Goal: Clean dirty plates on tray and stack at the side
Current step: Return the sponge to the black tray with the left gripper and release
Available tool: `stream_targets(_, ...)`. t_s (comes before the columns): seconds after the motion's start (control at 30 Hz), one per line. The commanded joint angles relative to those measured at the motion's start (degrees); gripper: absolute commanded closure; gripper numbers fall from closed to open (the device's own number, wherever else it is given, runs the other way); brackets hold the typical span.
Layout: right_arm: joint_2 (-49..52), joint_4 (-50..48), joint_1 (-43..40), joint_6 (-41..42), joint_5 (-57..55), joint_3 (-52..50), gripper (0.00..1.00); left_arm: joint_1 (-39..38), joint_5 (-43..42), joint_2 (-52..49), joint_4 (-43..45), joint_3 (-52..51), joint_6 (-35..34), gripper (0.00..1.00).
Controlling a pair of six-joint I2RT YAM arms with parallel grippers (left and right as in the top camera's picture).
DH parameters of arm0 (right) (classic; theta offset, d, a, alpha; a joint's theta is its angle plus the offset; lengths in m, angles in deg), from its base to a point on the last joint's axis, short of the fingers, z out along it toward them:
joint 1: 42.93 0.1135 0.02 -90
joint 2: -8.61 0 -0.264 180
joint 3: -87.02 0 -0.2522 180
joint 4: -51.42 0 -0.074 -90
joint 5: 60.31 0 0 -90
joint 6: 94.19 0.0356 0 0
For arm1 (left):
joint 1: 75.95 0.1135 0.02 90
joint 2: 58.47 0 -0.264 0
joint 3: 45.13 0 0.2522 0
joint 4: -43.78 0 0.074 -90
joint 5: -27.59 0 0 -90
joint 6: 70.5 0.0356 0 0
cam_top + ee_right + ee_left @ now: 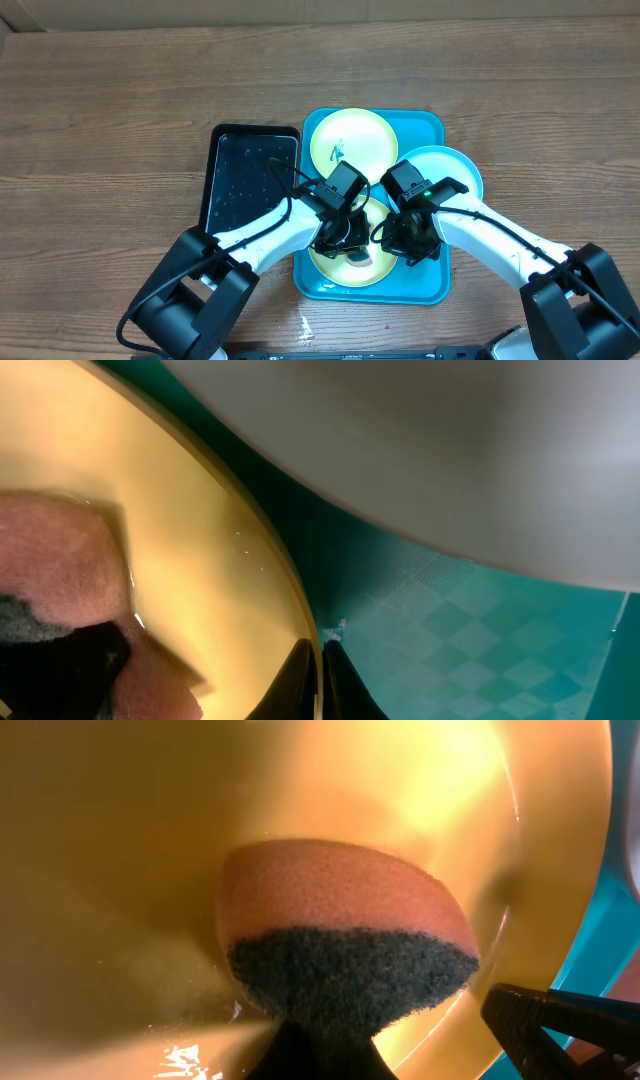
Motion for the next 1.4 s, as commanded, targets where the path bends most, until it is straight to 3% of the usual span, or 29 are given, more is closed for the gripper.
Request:
stream_targets(0.0,0.0,-0.3,-0.4,0.3,-1.0,0.1,0.96,0.1,2.6,-1.3,-0.7,-0.7,-2.0,0.96)
stream_targets(0.17,0.0,-0.4,-0.4,0.3,-0.8,0.1,0.96,2.6,11.0,-1.3,-6.9,1.3,-2.7,0.96)
stream_targets(0.33,0.0,-0.3,-0.4,0.3,-0.8,0.1,0.96,3.0,26.3,-1.3,-18.1,6.8,-2.7,0.96)
stream_targets(0.47,0.0,-0.3,-0.4,0.3,-0.8,0.1,0.96,2.5,35.4,-1.3,-22.2,8.5,-2.5,0.96)
stream_targets(0.57,0.0,-0.2,-0.4,0.3,-0.6,0.1,0.96,2.5,33.9,-1.2,-22.8,8.6,-2.4,0.96)
stream_targets(0.7,0.0,0.0,-0.4,0.3,-0.7,0.1,0.96,2.8,23.1,1.1,-22.4,9.6,-0.5,0.96)
stream_targets(0.87,0.0,0.2,-0.4,0.3,-0.6,0.1,0.96,3.2,18.3,10.0,-23.8,12.1,2.0,0.96)
stream_targets(1.0,0.0,0.8,-0.4,0.3,-0.7,0.1,0.96,5.5,21.3,20.0,-27.2,13.0,4.0,0.96)
stream_targets(1.17,0.0,1.2,-0.4,0.3,-0.6,0.1,0.96,13.1,36.2,28.1,-34.9,13.0,6.3,0.96)
stream_targets(1.37,0.0,1.2,-0.4,0.3,-0.6,0.1,0.96,21.7,30.6,23.8,-31.4,9.9,17.4,0.96)
